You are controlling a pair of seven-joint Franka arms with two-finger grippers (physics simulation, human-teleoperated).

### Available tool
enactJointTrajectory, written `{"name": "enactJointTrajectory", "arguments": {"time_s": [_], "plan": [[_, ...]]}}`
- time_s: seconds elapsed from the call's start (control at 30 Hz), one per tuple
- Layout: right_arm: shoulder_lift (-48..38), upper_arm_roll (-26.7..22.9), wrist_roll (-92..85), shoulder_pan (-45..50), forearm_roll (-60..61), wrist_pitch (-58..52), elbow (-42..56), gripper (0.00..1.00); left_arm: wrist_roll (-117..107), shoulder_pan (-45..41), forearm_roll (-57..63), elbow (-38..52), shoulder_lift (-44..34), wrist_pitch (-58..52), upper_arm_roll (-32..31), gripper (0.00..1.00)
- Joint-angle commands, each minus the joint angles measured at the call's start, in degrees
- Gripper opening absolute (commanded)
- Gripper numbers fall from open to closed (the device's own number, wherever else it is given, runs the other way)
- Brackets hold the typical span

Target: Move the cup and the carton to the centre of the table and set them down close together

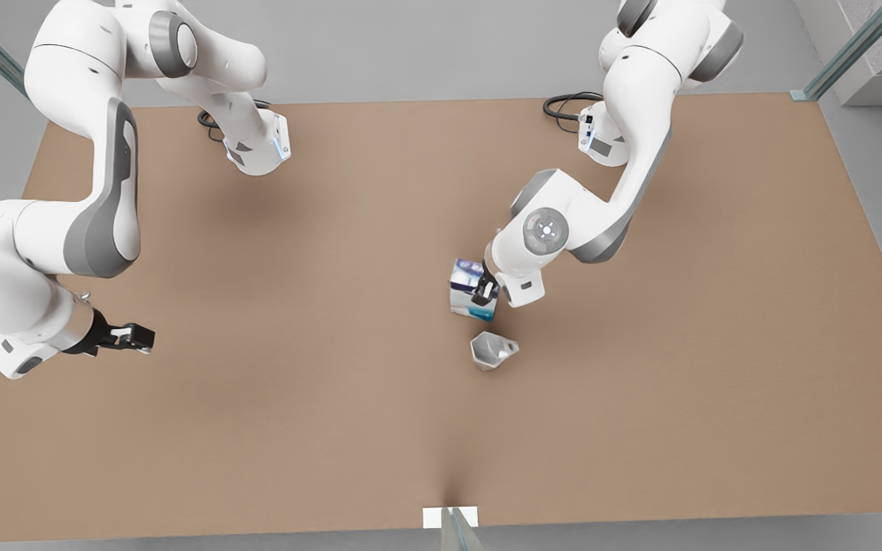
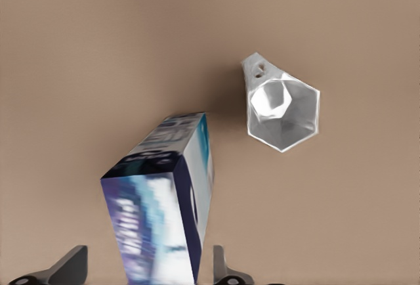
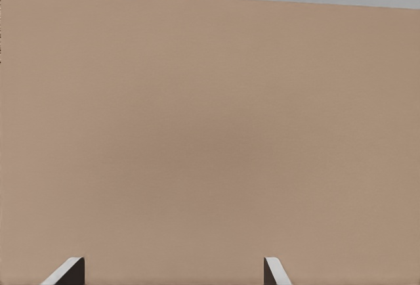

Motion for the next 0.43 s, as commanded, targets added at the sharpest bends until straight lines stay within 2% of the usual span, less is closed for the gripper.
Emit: {"name": "enactJointTrajectory", "arguments": {"time_s": [0.0,0.03,0.07,0.13,0.17,0.2,0.23,0.27,0.4], "plan": [[0.0,0.0,0.0,0.0,0.0,0.0,0.0,1.0,0.72,0.09,0.12,1.08,-0.11,-0.61,0.17,1.0],[0.0,0.0,0.0,0.0,0.0,0.0,0.0,1.0,8.35,0.61,4.94,4.6,-0.2,-4.3,1.23,1.0],[0.0,0.0,0.0,0.0,0.0,0.0,0.0,1.0,28.2,0.88,6.63,8.73,-0.38,-11.94,7.54,1.0],[0.0,0.0,-0.18,-0.09,0.0,-0.09,0.0,1.0,76.37,0.88,6.8,11.63,-0.9,-16.79,22.14,1.0],[0.0,-0.09,-0.53,-0.18,0.0,-0.09,0.0,1.0,89.92,1.05,7.24,12.34,-2.57,-17.23,25.05,1.0],[-0.09,-0.09,-0.44,-0.18,0.09,-0.09,0.09,1.0,97.13,8.95,10.93,9.36,-8.02,-18.45,19.26,1.0],[-0.01,-0.09,-0.35,-0.18,0.09,-0.09,0.09,1.0,99.76,12.04,12.51,8.56,-11.09,-18.98,17.14,1.0],[0.0,-0.09,-0.18,-0.09,0.09,0.0,0.09,1.0,101.09,12.04,12.6,8.65,-13.73,-19.25,18.72,1.0],[0.08,-0.09,-0.35,-0.18,0.0,0.0,0.09,1.0,101.27,11.69,12.6,7.51,-14.79,-18.81,19.07,1.0]]}}
